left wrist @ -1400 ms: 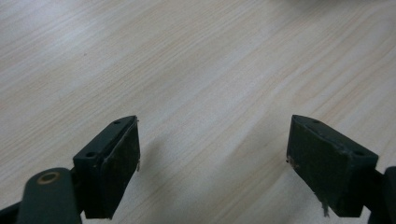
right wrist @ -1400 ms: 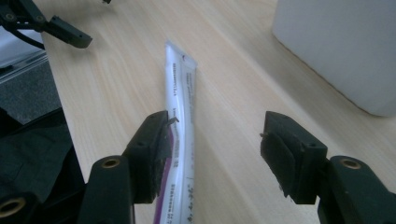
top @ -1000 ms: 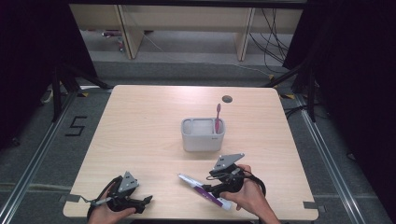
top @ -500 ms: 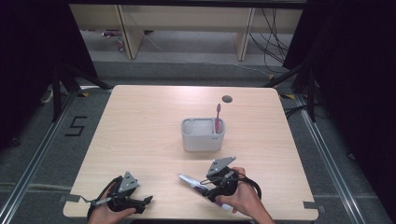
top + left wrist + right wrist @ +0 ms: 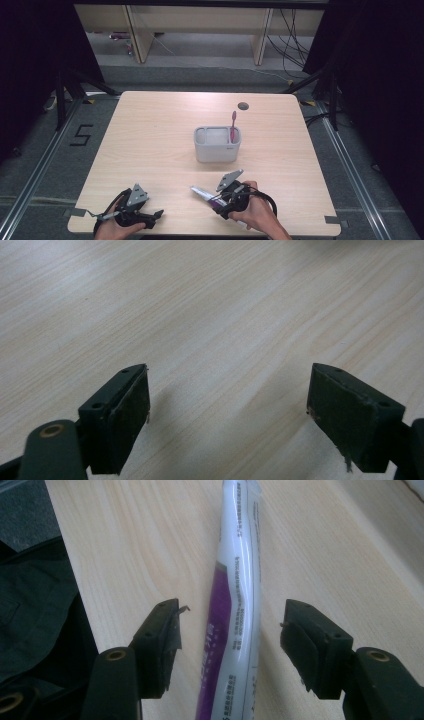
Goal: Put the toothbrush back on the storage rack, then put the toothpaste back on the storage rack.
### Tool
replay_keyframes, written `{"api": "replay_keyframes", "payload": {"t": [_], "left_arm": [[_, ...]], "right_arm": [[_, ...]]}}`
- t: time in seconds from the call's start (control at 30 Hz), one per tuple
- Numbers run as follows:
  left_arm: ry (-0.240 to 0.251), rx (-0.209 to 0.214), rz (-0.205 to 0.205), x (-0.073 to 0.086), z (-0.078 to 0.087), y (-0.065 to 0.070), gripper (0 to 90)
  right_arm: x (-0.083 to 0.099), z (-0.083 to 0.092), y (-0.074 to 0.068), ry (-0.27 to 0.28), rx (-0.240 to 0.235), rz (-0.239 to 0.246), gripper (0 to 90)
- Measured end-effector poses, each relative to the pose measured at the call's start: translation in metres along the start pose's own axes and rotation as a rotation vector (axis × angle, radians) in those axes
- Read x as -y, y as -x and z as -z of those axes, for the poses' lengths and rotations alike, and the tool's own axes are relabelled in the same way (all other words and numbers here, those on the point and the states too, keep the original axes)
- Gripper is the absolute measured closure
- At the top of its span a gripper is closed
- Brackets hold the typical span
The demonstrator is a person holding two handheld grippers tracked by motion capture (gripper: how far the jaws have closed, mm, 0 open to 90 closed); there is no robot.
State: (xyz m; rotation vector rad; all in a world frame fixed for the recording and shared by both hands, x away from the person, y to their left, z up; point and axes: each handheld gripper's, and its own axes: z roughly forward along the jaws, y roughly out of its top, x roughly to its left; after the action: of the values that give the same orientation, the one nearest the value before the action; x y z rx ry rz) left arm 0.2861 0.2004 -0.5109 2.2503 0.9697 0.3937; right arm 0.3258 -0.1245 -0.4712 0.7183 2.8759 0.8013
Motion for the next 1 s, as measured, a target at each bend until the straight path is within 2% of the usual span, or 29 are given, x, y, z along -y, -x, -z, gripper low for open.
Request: {"api": "replay_keyframes", "payload": {"t": [0.03, 0.2, 0.73, 0.77, 0.8, 0.83, 0.9, 0.93, 0.97, 1.0], "left_arm": [[-0.002, 0.001, 0.0, 0.0, 0.0, 0.0, 16.8], [0.002, -0.002, -0.001, 0.0, 0.0, 0.0, 16.8], [-0.002, -0.005, -0.001, 0.0, 0.0, 0.001, 16.8], [0.018, -0.007, 0.023, 0.0, -0.002, 0.002, 16.8], [-0.005, 0.001, -0.003, -0.001, 0.0, 0.001, 16.8], [-0.01, 0.001, -0.004, -0.001, 0.0, 0.001, 16.8], [0.011, -0.003, 0.014, -0.001, -0.002, 0.002, 16.8], [-0.003, 0.0, -0.004, -0.001, -0.001, 0.001, 16.9], [0.002, -0.003, -0.004, -0.001, -0.001, 0.002, 16.8], [0.021, -0.006, 0.014, 0.0, -0.003, 0.002, 16.8]], "right_arm": [[-0.001, -0.001, 0.0, -0.005, -0.01, 0.009, 41.4], [-0.004, -0.004, -0.001, -0.026, -0.002, 0.023, 42.3], [-0.011, -0.016, 0.002, -0.131, -0.003, 0.021, 46.0], [-0.012, -0.016, 0.002, -0.134, -0.004, 0.021, 46.1], [-0.012, -0.017, 0.003, -0.137, -0.006, 0.017, 46.3], [-0.012, -0.017, 0.003, -0.146, -0.006, 0.012, 47.0], [-0.013, -0.019, 0.004, -0.155, -0.015, 0.016, 47.9], [-0.013, -0.019, 0.004, -0.16, -0.016, 0.016, 48.3], [-0.014, -0.02, 0.005, -0.168, -0.015, 0.022, 48.6], [-0.014, -0.021, 0.005, -0.173, -0.015, 0.016, 49.3]]}}
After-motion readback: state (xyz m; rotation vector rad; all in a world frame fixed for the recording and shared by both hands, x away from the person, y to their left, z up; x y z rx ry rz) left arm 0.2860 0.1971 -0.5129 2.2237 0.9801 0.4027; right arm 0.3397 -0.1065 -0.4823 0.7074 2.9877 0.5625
